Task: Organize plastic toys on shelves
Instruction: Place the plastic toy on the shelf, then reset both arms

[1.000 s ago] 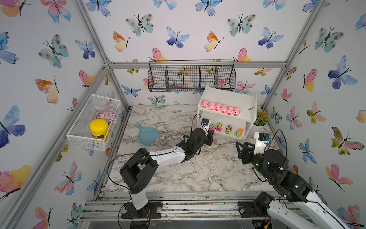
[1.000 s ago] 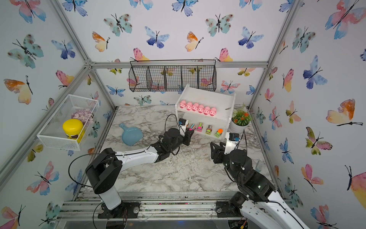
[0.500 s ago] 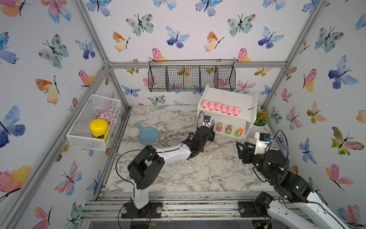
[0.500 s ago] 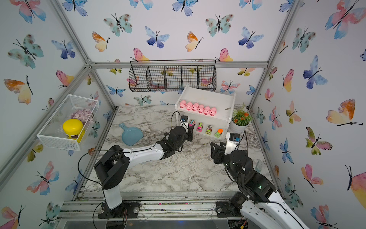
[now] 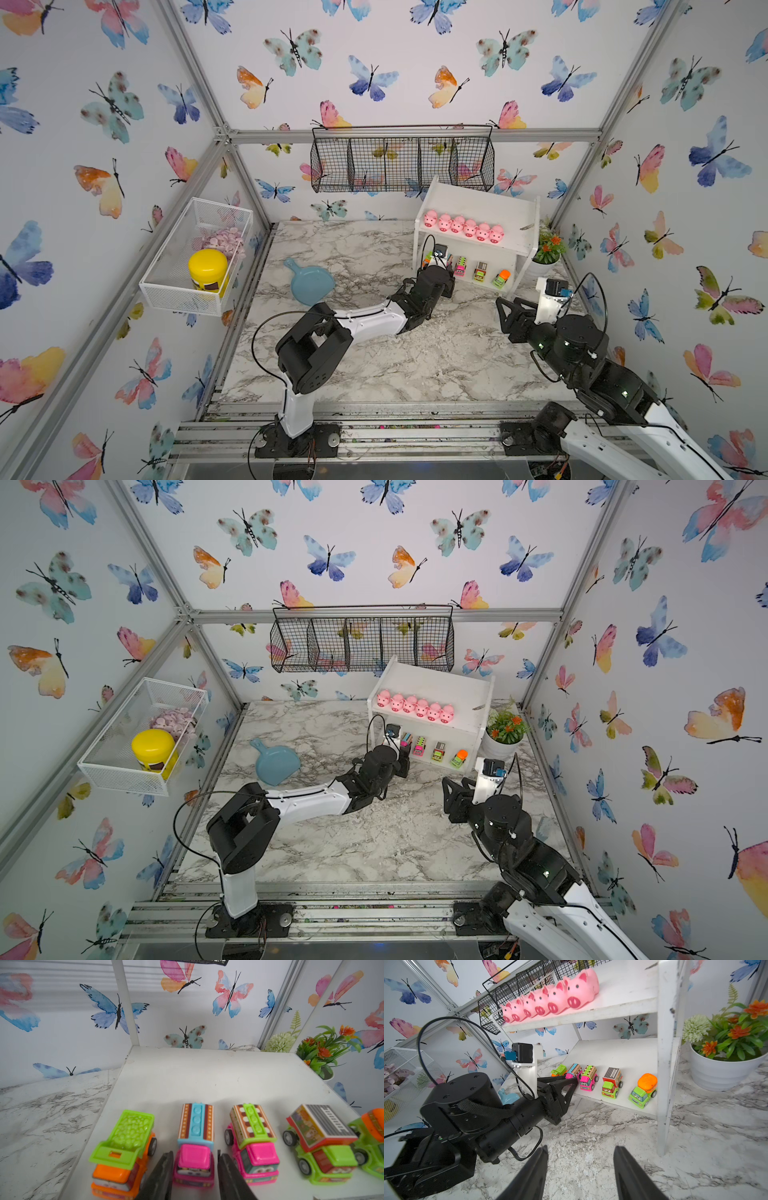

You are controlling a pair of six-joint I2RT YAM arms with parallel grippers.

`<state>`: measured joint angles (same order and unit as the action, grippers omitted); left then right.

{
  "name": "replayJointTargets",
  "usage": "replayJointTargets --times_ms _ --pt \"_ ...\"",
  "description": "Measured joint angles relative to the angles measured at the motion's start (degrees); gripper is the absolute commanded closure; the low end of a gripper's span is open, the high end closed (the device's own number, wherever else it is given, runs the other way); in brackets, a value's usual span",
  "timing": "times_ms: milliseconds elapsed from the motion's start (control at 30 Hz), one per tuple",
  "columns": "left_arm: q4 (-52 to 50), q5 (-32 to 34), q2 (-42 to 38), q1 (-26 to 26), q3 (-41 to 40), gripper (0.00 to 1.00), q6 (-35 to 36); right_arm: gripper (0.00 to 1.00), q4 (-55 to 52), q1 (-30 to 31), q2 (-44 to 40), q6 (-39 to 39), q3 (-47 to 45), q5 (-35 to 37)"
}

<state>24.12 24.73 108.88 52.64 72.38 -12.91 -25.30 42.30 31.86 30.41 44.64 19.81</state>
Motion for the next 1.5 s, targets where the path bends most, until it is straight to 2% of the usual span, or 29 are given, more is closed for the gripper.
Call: replayJointTargets --times_ms 333,567,667,800,867,933,1033,1100,1233,1367,1500 --pt "0.33 -0.61 -0.94 0.26 -1.97 0.53 0.20 0.44 0.00 0.00 0.00 0.00 -0.02 -0.02" --pt "1.57 -4.04 -11.04 1.38 -11.96 0.49 1.42 0.42 0.11 0.00 0.11 0.00 -0.28 -0.15" --pt "2.47 -5.40 -18.80 1.49 -17.99 0.40 2.29 0.40 0.79 0.00 1.14 0.00 -1.46 -1.03" --pt "3.52 -5.40 -31.98 1.33 -28.02 0.18 4.20 0.38 3.15 -0.04 4.37 0.31 -4.28 -3.89" --pt "3.74 -5.11 -37.66 0.55 -32.68 0.11 5.29 0.36 5.01 -0.39 5.29 1.14 -6.54 -5.38" --pt "3.41 -5.49 -42.95 -1.42 -37.18 0.06 6.47 0.36 6.75 -0.94 5.33 2.23 -9.70 -6.93" --pt "0.74 -8.07 -50.05 -7.45 -42.88 0.05 6.73 0.35 8.96 -4.17 4.28 5.38 -15.19 -9.86" --pt "-1.73 -9.44 -54.29 -12.85 -45.59 0.03 6.47 0.35 9.55 -7.91 3.74 7.54 -18.27 -12.26" --pt "-5.27 -10.95 -60.08 -19.56 -48.57 0.02 6.51 0.35 8.22 -16.15 3.67 10.21 -20.59 -15.54" --pt "-7.41 -12.50 -63.30 -24.44 -49.86 0.01 6.49 0.36 2.97 -22.95 4.59 11.63 -18.62 -14.01" --pt "-8.81 -13.09 -64.24 -27.52 -50.77 0.00 6.47 0.36 -0.24 -27.04 4.76 12.70 -16.79 -9.68"
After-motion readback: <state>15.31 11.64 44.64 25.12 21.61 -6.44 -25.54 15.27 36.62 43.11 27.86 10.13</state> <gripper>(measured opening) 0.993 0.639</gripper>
